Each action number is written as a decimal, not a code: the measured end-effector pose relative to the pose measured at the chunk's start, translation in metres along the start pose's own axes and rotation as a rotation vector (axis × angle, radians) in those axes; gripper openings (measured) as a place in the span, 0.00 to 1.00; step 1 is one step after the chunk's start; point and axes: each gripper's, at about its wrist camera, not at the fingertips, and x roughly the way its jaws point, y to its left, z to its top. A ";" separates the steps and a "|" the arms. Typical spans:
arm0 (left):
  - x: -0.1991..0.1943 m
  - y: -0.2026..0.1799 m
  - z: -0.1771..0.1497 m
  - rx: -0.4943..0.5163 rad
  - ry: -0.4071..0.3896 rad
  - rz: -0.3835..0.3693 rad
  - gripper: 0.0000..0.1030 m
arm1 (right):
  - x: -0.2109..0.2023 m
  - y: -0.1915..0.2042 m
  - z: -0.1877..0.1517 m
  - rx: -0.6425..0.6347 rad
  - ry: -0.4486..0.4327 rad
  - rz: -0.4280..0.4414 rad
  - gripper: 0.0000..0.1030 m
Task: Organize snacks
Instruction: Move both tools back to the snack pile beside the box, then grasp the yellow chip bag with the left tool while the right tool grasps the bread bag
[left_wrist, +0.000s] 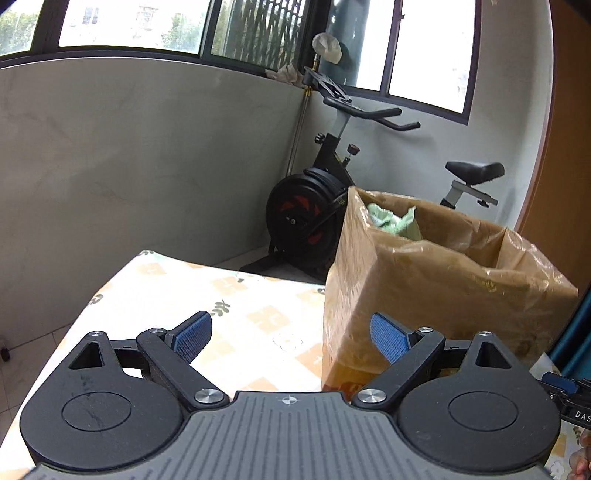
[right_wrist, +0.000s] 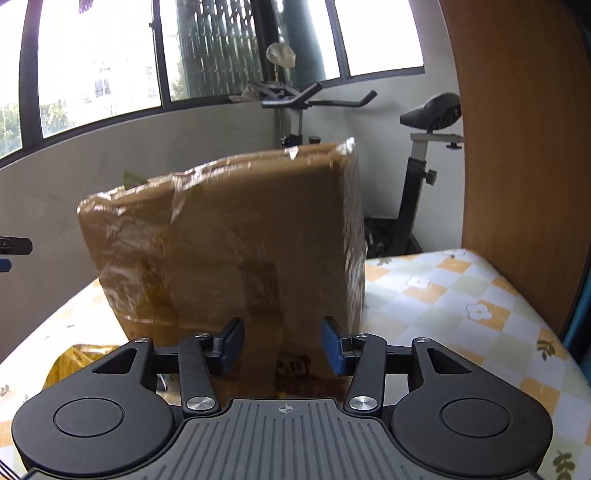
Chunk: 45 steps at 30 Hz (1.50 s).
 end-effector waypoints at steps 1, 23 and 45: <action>0.003 -0.001 -0.004 0.005 0.010 -0.003 0.92 | 0.003 0.000 -0.007 0.006 0.023 0.006 0.58; 0.042 -0.010 -0.051 -0.022 0.171 -0.029 0.92 | 0.033 0.031 -0.061 -0.150 0.195 0.072 0.78; 0.060 -0.016 -0.106 -0.029 0.315 -0.051 0.96 | 0.017 -0.005 -0.069 -0.066 0.099 -0.020 0.76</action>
